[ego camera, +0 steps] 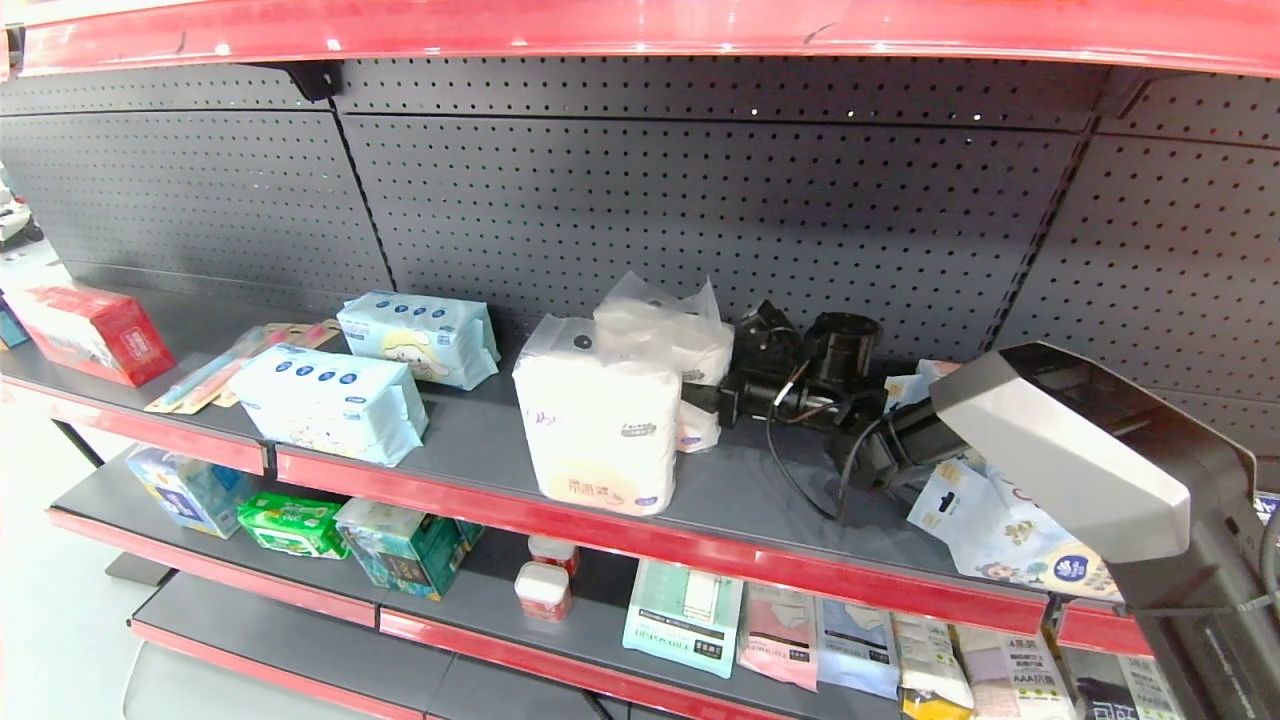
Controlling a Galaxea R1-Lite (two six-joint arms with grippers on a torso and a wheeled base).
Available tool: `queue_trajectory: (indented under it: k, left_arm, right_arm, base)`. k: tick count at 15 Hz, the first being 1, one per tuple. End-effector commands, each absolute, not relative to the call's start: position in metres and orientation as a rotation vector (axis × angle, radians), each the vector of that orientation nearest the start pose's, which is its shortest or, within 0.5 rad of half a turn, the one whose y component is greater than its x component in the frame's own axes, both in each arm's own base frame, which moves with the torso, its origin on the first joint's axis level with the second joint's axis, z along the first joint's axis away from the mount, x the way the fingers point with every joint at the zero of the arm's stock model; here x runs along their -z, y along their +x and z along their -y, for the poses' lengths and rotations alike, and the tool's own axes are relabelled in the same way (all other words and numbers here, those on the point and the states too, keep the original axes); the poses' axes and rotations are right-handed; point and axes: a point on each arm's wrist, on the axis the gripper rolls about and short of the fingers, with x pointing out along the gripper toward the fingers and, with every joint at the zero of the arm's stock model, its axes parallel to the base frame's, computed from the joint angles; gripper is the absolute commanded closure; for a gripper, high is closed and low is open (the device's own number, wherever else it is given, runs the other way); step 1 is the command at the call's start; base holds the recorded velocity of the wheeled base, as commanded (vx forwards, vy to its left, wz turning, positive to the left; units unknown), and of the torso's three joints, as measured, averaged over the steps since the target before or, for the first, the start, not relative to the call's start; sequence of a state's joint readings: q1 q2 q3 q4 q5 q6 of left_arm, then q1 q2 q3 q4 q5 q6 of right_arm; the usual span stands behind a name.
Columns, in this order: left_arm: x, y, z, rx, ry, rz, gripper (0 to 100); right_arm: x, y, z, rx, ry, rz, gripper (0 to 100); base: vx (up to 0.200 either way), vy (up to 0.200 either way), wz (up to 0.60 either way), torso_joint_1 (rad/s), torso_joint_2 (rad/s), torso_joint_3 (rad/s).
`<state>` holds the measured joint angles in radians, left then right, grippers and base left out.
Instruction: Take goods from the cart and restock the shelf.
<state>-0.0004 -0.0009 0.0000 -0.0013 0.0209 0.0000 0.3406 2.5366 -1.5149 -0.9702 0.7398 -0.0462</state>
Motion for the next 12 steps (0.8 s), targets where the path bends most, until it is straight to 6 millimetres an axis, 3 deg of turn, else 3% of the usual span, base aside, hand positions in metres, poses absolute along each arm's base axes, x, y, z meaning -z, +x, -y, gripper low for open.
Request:
queue_trajectory:
  k: [1, 7, 12]
  left_arm:
    - [-0.0756, -0.0228, -0.0005, -0.021, 0.0, 0.002, 0]
    - [-0.0756, -0.0228, -0.0005, -0.021, 0.0, 0.002, 0]
    - [-0.0756, -0.0228, -0.0005, -0.021, 0.0, 0.002, 0]
  right_arm:
    - [-0.0533, 0.4661, -0.1831, -1.099, -0.029, -0.028, 100]
    - [-0.0613, 0.4703, -0.1875, -1.124, -0.012, -0.001, 100]
    - [-0.0539, 0.47, -0.189, -1.126, -0.012, -0.016, 100]
  base:
    - [0.0, 0.0, 0.0, 0.0, 0.0, 0.0]
    - [0.0, 0.0, 0.0, 0.0, 0.0, 0.0]
    - [0.0, 0.0, 0.0, 0.0, 0.0, 0.0]
